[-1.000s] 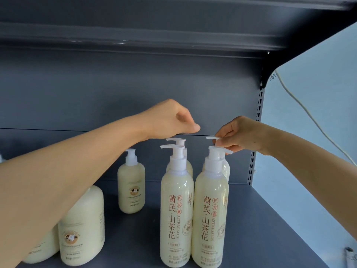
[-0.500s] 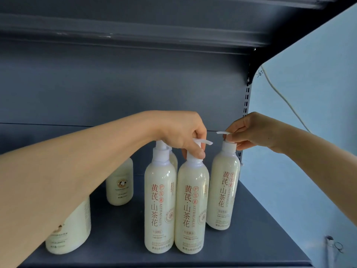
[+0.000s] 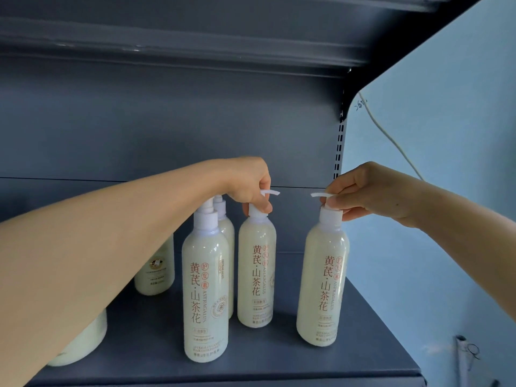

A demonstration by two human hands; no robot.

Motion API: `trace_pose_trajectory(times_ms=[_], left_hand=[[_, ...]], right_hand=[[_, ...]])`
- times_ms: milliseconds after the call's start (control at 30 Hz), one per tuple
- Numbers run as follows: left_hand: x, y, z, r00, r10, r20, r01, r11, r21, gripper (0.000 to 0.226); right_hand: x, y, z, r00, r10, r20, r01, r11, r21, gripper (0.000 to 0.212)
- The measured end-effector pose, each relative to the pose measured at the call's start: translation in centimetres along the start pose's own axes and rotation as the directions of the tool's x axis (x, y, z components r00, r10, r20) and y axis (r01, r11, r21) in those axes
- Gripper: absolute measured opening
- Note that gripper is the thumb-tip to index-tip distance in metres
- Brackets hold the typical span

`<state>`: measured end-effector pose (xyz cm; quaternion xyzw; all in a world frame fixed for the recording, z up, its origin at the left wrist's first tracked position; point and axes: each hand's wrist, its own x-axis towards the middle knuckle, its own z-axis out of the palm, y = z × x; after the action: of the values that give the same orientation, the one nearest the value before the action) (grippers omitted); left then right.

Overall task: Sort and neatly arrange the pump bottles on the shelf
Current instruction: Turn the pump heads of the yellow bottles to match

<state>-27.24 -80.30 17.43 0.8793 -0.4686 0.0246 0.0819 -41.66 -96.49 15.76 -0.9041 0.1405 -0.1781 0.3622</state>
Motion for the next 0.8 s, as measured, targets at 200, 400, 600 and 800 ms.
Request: trace_pose_trajectory(times_ms=[200,400,600,800], left_hand=[[0.0,-0.2,-0.2,1.000,-0.028,0.010,0.028,0.999,-0.019,0.016],[-0.7,-0.4,-0.8,0.998,-0.012,0.067,0.016,0.997,-0.070,0.017],[-2.3,-1.8,-2.9,0.994,0.032,-0.101,-0.050,0.981,-0.188,0.021],[-3.9,-3.8,-3.2,0.988,0.018,-0.152,-0.048,0.980,-0.191,0.020]], right_hand=[[-0.3,-1.3,1.2,0.997,-0.047,0.058,0.046,0.999,0.021,0.012],[-0.2,-2.8,2.9,0.993,-0.074,0.088,0.073,0.997,0.014,0.010],[-0.4,-4.2,4.3,0.994,-0.061,0.087,0.060,0.998,0.009,0.011],[-0.5,-5.9,5.9,0.996,-0.042,0.085,0.042,0.999,0.000,0.014]])
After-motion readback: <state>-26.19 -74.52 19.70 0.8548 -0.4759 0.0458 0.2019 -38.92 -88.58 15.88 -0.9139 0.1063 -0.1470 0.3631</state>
